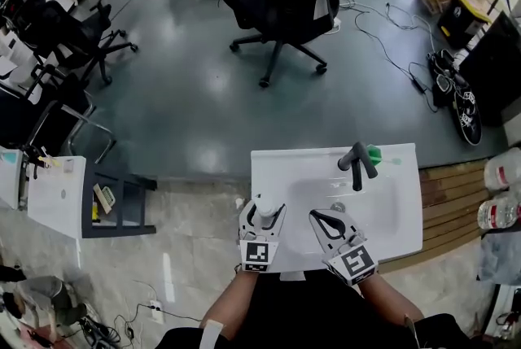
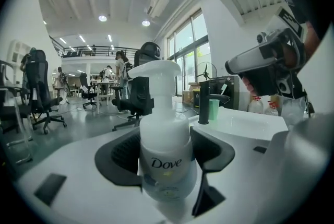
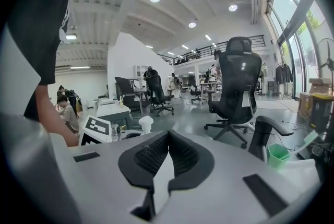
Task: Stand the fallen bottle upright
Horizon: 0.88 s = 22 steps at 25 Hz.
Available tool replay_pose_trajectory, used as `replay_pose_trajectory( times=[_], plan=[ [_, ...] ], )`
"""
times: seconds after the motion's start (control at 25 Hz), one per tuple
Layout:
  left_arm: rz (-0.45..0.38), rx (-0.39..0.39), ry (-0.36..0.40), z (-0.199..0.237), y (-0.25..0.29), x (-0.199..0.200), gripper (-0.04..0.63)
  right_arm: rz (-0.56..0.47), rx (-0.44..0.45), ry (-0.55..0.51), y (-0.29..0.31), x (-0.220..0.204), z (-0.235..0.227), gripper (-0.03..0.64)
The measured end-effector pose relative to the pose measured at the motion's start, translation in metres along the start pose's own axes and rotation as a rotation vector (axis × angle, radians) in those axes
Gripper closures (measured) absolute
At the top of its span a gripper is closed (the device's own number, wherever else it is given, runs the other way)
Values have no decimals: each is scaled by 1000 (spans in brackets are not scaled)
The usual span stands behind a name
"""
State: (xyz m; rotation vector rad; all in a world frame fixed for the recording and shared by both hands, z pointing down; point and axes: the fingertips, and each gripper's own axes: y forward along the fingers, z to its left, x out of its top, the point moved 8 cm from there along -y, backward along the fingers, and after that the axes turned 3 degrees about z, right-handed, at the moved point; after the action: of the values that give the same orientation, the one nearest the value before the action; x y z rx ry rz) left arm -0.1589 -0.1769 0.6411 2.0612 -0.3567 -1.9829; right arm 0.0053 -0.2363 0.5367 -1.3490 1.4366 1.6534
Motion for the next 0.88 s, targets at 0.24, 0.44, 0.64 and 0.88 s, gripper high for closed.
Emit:
replay_pose_trajectory(
  times=[0.24, 0.44, 0.64, 0.88],
  plan=[
    [20, 7, 49, -6, 1, -5, 299, -16, 14, 4, 6, -7, 3, 601],
    [24, 6, 56, -7, -15, -1, 295, -41, 32, 14, 7, 18, 11, 601],
    [-20, 29, 5, 2, -45, 11, 295, -102, 45, -5, 10, 27, 18, 601],
    [-41, 101, -90, 13, -92, 26, 296, -135, 77, -7, 13, 28, 31, 601]
  ],
)
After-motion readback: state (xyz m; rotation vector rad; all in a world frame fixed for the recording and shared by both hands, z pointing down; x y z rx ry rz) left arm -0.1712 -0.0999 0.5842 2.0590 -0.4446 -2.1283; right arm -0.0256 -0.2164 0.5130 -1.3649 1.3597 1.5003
